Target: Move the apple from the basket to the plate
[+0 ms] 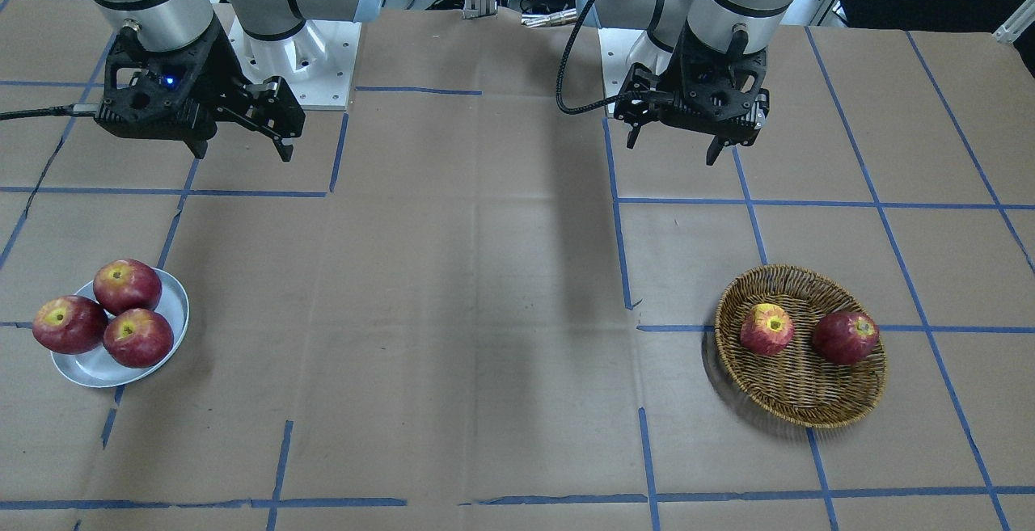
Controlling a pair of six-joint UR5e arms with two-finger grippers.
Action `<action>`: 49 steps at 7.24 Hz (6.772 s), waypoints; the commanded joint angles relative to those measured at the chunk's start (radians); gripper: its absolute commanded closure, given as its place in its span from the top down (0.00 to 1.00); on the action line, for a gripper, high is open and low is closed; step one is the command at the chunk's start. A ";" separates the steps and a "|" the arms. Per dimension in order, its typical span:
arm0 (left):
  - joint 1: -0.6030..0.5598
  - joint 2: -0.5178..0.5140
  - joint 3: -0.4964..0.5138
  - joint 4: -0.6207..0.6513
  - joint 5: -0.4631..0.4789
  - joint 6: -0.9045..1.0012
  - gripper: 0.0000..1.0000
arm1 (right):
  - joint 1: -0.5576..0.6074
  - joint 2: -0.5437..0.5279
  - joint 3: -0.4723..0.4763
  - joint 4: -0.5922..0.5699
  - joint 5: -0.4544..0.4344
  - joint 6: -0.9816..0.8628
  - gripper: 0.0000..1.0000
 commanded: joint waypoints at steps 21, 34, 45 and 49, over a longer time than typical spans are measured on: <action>0.159 -0.101 -0.055 0.115 0.011 0.225 0.99 | -0.005 0.002 0.001 0.000 0.012 -0.078 1.00; 0.354 -0.508 -0.144 0.637 0.012 0.529 0.93 | -0.005 0.002 0.001 0.000 0.012 -0.075 1.00; -0.237 -0.458 0.055 0.387 0.026 -0.239 0.34 | -0.007 0.002 0.001 0.000 0.012 -0.075 1.00; -0.353 -0.618 0.124 0.524 0.026 -0.370 0.35 | -0.007 0.002 0.001 0.000 0.012 -0.075 1.00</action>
